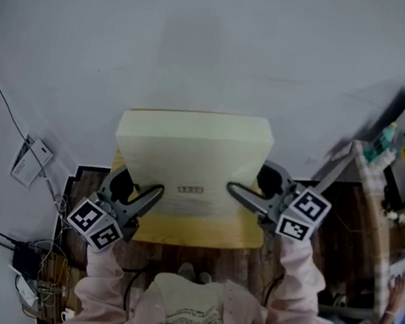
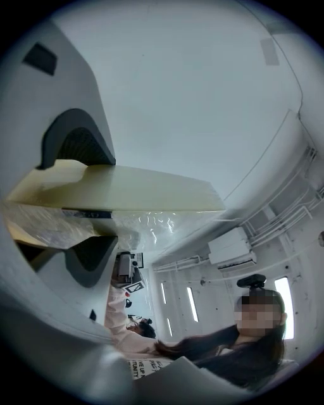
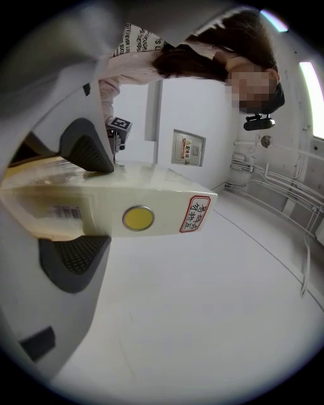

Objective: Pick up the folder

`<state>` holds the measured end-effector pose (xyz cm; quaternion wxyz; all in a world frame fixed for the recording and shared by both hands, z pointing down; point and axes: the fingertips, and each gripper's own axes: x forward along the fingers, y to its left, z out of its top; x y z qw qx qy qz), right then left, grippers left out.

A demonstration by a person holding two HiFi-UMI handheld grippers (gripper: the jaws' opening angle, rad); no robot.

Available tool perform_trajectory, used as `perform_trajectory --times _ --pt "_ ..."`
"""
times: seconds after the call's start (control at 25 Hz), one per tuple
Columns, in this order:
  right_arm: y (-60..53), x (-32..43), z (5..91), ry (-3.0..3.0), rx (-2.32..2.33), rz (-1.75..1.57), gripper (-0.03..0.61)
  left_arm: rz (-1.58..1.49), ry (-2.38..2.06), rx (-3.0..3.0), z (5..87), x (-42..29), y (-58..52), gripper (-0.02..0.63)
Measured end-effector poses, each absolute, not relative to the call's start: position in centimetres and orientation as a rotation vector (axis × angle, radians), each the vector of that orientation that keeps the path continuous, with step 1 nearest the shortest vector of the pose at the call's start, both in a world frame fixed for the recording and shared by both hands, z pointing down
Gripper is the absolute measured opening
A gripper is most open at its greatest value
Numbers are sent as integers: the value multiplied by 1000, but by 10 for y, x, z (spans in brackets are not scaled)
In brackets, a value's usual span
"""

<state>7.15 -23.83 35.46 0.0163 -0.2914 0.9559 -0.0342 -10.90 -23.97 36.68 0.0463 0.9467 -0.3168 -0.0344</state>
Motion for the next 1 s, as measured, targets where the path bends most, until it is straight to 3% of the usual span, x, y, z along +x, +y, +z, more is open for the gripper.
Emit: perform_trajectory --times 1.0 --pt "-216 73 332 2947 -916 6 319 -165 -1024 2926 348 -108 -216 365"
